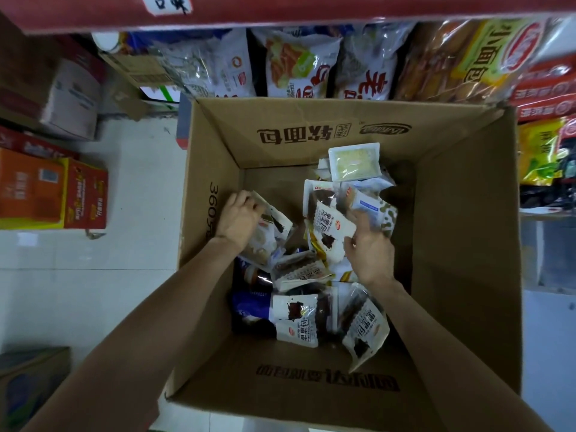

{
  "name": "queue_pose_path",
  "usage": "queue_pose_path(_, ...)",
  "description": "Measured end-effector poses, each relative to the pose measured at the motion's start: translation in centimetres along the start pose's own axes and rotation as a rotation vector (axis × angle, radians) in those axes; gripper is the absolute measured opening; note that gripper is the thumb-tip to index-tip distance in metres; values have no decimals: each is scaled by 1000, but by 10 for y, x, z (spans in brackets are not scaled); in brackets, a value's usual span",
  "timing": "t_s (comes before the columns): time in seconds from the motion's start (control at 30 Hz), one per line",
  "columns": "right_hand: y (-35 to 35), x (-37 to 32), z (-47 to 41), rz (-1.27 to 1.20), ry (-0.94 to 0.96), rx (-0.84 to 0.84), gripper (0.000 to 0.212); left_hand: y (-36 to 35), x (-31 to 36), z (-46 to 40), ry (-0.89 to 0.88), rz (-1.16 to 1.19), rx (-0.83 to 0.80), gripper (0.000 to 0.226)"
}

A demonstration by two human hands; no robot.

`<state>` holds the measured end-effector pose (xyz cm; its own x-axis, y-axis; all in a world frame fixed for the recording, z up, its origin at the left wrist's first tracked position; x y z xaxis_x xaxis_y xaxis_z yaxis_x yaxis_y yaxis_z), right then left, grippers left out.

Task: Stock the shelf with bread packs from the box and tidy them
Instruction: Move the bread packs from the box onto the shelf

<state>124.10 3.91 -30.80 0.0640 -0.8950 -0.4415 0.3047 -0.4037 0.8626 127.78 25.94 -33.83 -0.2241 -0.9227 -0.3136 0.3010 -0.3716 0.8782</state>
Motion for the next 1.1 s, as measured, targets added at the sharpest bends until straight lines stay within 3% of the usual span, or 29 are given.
queue_pose_path(0.07, 14, 12, 4, -86, -142, 83, 4, 11, -3, 5, -36, 44, 54, 29)
queue_pose_path(0.13, 34, 16, 9, -163, -176, 212, 17, 31, -4, 16, -110, 134, 100, 18)
queue_pose_path(0.17, 44, 15, 11, -187, -176, 247, 14, 44, -5, 21, -149, 182, 137, 14)
queue_pose_path(0.27, 76, 5, 16, -120, -86, 279, 25, 82, -11, 40, -203, 352, 187, 19)
queue_pose_path(0.4, 135, -3, 25, -151, 21, 336, 26, 135, -36, 57, -50, 683, 174, 23)
queue_pose_path(0.53, 210, 4, 40, -387, -41, 474, 22, 178, -59, 63, 149, 944, 116, 28)
queue_pose_path(0.67, 261, 6, 50, -711, -96, 379, 26, 221, -64, 70, 206, 1292, 59, 19)
queue_pose_path(0.83, 315, -7, 62, -875, 8, 201, 31, 289, -67, 76, 174, 1389, 97, 17)
queue_pose_path(0.93, 358, -25, 65, -660, 175, 167, 26, 334, -62, 79, 99, 1354, 105, 11)
queue_pose_path(1.1, 451, -44, 67, 3, 281, 509, 13, 409, -39, 85, -133, 1105, 117, 20)
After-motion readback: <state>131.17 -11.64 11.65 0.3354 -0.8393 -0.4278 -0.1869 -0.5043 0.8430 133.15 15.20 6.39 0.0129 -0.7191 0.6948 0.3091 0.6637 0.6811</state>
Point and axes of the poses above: each hand's wrist, its own z-axis away from the middle knuckle, its own y-axis out of the back of the hand, x = y × z, the point moved 10 cm from there along -z, towards the middle knuckle, and after that the axes turned 12 degrees about y, right-handed, at the moved point
